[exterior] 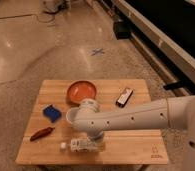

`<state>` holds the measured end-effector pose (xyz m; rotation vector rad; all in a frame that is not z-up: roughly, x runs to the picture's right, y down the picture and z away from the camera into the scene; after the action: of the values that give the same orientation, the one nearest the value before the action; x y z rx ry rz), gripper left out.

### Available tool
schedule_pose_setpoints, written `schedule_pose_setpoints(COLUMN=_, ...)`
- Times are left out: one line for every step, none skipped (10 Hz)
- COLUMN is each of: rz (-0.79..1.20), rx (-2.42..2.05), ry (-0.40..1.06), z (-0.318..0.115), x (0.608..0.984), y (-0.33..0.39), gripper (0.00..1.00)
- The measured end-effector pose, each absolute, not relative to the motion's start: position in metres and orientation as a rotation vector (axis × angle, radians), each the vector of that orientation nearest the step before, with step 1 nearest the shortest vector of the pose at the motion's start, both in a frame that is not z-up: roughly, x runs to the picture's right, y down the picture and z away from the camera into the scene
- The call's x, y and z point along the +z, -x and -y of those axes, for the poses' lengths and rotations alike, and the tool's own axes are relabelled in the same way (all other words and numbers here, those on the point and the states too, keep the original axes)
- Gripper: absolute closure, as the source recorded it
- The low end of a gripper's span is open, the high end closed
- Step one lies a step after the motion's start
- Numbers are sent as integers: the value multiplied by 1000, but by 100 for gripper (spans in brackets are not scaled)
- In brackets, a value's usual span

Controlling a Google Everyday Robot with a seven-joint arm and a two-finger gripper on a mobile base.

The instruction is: Stand the bottle upright

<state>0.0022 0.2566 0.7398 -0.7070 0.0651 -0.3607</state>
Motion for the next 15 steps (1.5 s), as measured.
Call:
schedule_pose_setpoints(rz=-54, rx=-358, ry=712, z=-258, x=741, y=9, gripper=35)
schedule_pose_setpoints(rz=-45, rx=-357, ry=717, z=-261, x=741, y=18, gripper=35)
schedule_pose_setpoints(rz=-38, rx=-355, ry=720, z=-263, x=741, y=25, gripper=35)
schedule_pose_setpoints(rz=-32, rx=-353, ry=727, z=-268, x=741, y=31, gripper=35)
schedule_pose_setpoints(rz=-28, rx=-351, ry=734, z=-273, x=740, y=36, gripper=35)
schedule_pose_setpoints(rz=-25, rx=-351, ry=739, z=-279, x=739, y=39, gripper=35)
schedule_pose_setpoints(rz=-20, rx=-353, ry=740, z=-283, x=738, y=44, gripper=35)
schedule_pose_setpoints(rz=-13, rx=-357, ry=735, z=-286, x=739, y=49, gripper=35)
schedule_pose_setpoints(rz=-2, rx=-361, ry=723, z=-288, x=740, y=57, gripper=35)
schedule_pose_setpoints(rz=11, rx=-362, ry=712, z=-288, x=741, y=63, gripper=35)
schedule_pose_setpoints(rz=25, rx=-364, ry=697, z=-289, x=742, y=72, gripper=35)
schedule_pose_setpoints(rz=35, rx=-360, ry=685, z=-289, x=744, y=78, gripper=35)
schedule_pose_setpoints(rz=38, rx=-354, ry=681, z=-288, x=745, y=80, gripper=35)
schedule_pose_setpoints(rz=39, rx=-339, ry=680, z=-289, x=745, y=82, gripper=35)
schedule_pose_setpoints(rz=40, rx=-325, ry=680, z=-289, x=745, y=84, gripper=35)
